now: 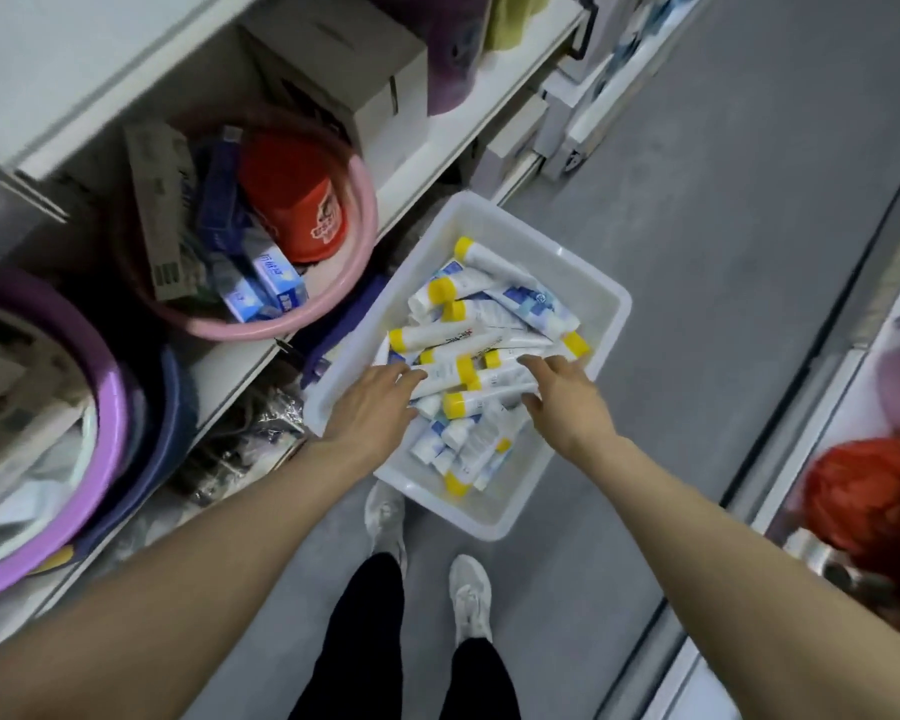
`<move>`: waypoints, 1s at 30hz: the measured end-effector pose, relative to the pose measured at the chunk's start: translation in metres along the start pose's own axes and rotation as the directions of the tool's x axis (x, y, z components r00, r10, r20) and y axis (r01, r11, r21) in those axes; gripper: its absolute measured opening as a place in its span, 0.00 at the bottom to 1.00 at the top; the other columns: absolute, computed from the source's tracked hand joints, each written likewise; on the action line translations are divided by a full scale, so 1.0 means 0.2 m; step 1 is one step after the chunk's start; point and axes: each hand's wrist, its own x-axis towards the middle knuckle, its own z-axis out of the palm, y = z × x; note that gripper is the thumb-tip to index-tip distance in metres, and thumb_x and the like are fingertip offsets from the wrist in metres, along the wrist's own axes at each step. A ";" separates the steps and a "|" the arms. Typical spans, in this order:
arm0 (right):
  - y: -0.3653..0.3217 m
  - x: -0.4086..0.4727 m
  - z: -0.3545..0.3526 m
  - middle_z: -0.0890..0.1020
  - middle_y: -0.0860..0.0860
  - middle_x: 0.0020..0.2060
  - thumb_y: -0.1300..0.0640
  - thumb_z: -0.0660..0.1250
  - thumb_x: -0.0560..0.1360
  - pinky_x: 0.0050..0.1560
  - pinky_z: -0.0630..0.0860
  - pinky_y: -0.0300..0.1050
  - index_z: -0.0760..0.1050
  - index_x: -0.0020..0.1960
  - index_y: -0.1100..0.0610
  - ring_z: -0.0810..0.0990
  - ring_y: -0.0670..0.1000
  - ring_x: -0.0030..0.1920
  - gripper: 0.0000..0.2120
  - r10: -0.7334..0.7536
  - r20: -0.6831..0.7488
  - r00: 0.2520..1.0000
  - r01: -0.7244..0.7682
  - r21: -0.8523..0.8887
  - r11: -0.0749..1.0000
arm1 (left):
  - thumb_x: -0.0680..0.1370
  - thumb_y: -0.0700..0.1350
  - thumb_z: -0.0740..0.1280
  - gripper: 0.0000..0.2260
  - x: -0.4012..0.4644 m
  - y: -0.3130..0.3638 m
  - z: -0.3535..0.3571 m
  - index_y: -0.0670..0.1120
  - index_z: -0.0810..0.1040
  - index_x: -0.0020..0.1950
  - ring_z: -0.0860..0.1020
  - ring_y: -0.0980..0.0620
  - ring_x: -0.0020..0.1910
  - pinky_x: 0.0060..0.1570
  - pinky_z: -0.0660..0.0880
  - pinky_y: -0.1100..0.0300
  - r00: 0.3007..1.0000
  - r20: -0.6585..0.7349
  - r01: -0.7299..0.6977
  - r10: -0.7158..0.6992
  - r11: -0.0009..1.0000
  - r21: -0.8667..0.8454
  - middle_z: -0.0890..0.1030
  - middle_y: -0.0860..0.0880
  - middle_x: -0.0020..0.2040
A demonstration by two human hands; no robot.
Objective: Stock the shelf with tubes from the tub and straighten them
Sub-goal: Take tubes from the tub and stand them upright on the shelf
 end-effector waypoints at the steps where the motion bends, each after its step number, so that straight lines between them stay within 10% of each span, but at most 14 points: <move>1: 0.00 0.05 0.02 0.72 0.56 0.65 0.55 0.61 0.79 0.57 0.72 0.55 0.62 0.74 0.52 0.72 0.62 0.60 0.24 0.010 0.006 1.000 -0.010 -0.003 1.000 | 0.79 0.45 0.66 0.22 0.05 -0.02 0.03 0.47 0.67 0.73 0.67 0.43 0.68 0.60 0.71 0.50 1.000 0.026 -0.009 0.009 1.000 -0.002 0.69 0.46 0.71; 13: 0.00 0.62 0.24 0.69 0.55 0.69 0.66 0.60 0.77 0.62 0.68 0.52 0.64 0.73 0.54 0.68 0.60 0.65 0.26 0.035 0.057 0.998 -0.037 0.034 0.999 | 0.81 0.45 0.62 0.24 0.46 -0.13 0.27 0.48 0.61 0.76 0.61 0.48 0.73 0.65 0.63 0.55 0.986 0.164 -0.034 0.034 0.999 -0.006 0.62 0.48 0.75; 24: 0.06 0.63 0.19 0.81 0.55 0.48 0.57 0.69 0.74 0.48 0.72 0.51 0.78 0.52 0.59 0.75 0.59 0.53 0.09 -0.059 0.050 0.997 0.054 0.108 0.993 | 0.65 0.34 0.76 0.21 0.52 -0.09 0.33 0.40 0.73 0.55 0.79 0.42 0.43 0.38 0.72 0.52 0.990 0.122 -0.100 0.073 0.967 0.233 0.77 0.40 0.48; 30: 0.08 0.55 0.00 0.77 0.53 0.37 0.54 0.69 0.74 0.39 0.62 0.46 0.69 0.46 0.55 0.74 0.57 0.41 0.10 0.072 0.009 0.997 -0.070 0.373 0.925 | 0.75 0.43 0.67 0.27 0.48 -0.04 0.30 0.43 0.60 0.71 0.74 0.41 0.55 0.43 0.71 0.51 0.983 0.185 -0.044 0.012 0.985 0.166 0.71 0.41 0.61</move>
